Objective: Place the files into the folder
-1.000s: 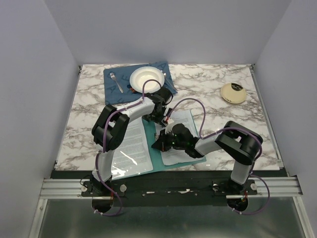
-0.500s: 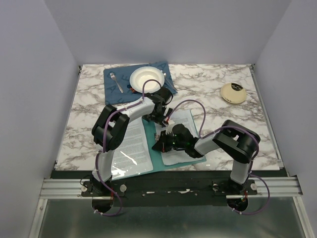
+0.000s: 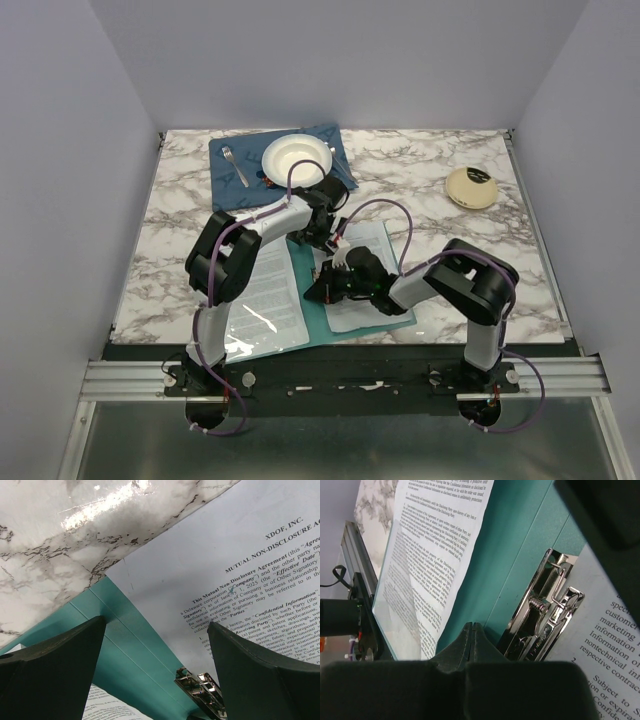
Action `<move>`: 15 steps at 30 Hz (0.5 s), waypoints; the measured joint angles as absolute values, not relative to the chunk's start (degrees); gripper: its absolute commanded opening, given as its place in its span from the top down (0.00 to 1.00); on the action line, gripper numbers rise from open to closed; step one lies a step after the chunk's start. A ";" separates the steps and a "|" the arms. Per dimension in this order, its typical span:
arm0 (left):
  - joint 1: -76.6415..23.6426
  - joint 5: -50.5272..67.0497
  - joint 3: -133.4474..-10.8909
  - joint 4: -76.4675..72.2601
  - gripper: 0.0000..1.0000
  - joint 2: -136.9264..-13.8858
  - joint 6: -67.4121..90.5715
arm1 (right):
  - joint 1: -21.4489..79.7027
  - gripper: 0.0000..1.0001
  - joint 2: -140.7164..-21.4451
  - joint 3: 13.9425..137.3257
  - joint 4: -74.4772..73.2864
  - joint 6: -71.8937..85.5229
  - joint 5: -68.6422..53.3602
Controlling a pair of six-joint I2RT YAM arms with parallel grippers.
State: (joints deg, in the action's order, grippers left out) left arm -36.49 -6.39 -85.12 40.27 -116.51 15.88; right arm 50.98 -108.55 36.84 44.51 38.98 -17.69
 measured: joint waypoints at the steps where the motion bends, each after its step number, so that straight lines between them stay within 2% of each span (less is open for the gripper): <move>1: -36.49 -6.46 -85.21 40.32 0.02 -116.55 15.90 | 50.87 0.99 -108.88 36.97 44.93 38.98 -17.91; 15: -36.01 -7.35 -85.82 40.14 0.02 -116.92 15.92 | 49.34 0.99 -112.81 37.87 51.79 39.55 -21.76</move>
State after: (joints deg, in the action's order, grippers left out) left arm -36.01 -7.35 -85.82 40.14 -116.92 15.92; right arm 49.34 -112.81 37.87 51.79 39.55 -21.76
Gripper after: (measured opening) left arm 0.983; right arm 0.012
